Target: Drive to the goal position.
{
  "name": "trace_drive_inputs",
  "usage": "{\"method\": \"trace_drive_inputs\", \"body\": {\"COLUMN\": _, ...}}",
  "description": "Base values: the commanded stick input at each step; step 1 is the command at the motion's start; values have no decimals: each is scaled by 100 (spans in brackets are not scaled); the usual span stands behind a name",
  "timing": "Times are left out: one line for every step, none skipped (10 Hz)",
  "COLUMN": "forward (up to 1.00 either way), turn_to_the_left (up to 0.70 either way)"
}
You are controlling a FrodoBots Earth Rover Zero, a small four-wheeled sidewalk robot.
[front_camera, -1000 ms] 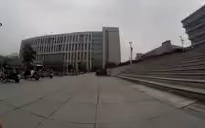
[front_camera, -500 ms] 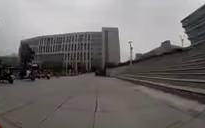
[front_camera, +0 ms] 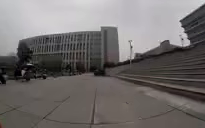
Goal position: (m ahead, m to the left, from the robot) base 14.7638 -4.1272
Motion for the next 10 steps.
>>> {"method": "trace_drive_inputs", "body": {"forward": 70, "turn_to_the_left": 20}}
{"method": "trace_drive_inputs", "body": {"forward": 70, "turn_to_the_left": 1}}
{"method": "trace_drive_inputs", "body": {"forward": 70, "turn_to_the_left": -1}}
{"method": "trace_drive_inputs", "body": {"forward": 70, "turn_to_the_left": -1}}
{"method": "trace_drive_inputs", "body": {"forward": 70, "turn_to_the_left": -1}}
{"method": "trace_drive_inputs", "body": {"forward": 70, "turn_to_the_left": -1}}
{"method": "trace_drive_inputs", "body": {"forward": 70, "turn_to_the_left": -1}}
{"method": "trace_drive_inputs", "body": {"forward": 70, "turn_to_the_left": -1}}
{"method": "trace_drive_inputs", "body": {"forward": 70, "turn_to_the_left": -1}}
{"method": "trace_drive_inputs", "body": {"forward": 70, "turn_to_the_left": -1}}
